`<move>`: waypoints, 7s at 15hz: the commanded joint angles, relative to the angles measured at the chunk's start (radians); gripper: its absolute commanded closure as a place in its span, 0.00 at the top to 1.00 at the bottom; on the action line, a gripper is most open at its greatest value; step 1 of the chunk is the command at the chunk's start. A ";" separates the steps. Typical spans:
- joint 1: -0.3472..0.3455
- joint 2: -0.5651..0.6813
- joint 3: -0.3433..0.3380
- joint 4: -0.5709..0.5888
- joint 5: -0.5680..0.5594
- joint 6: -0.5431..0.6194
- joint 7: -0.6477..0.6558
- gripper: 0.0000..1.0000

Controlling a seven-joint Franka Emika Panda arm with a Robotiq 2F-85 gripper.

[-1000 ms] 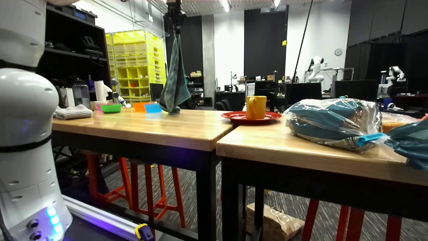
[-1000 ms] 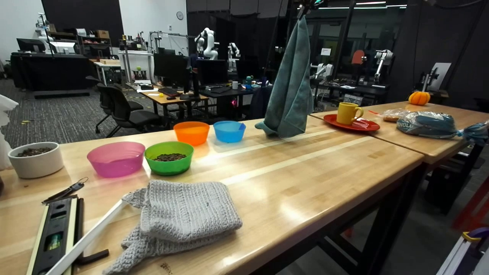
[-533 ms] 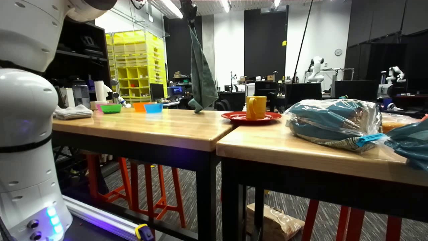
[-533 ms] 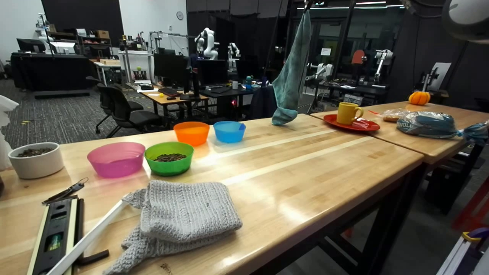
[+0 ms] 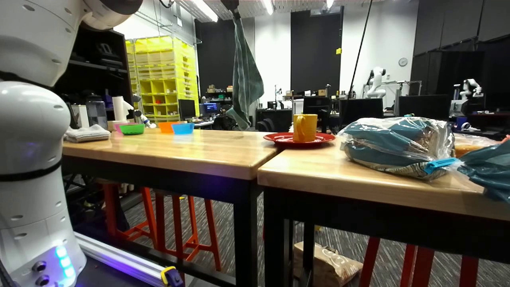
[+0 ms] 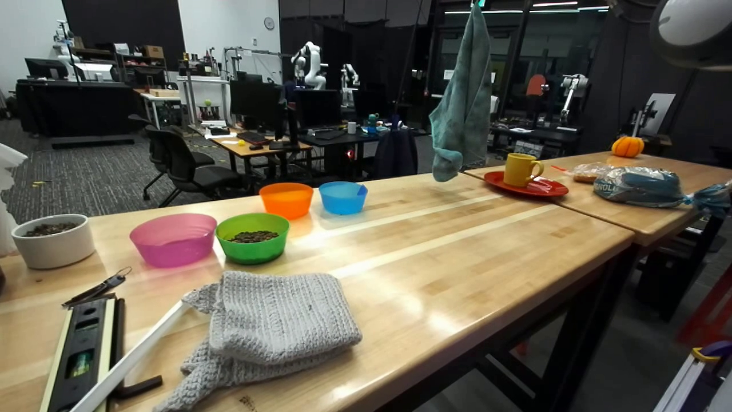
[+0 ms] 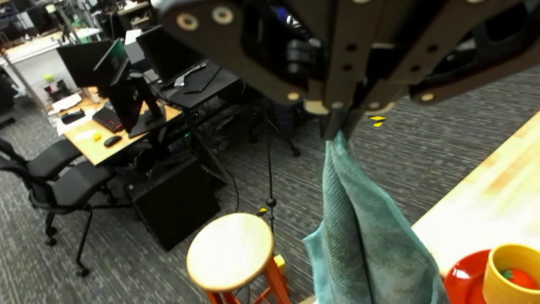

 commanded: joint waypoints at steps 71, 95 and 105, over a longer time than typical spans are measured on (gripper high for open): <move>0.334 0.002 0.231 0.216 -0.106 -0.503 -0.465 0.71; 0.177 0.264 0.223 0.250 0.129 -0.574 -0.252 1.00; 0.178 0.227 0.212 0.216 0.070 -1.032 -0.375 1.00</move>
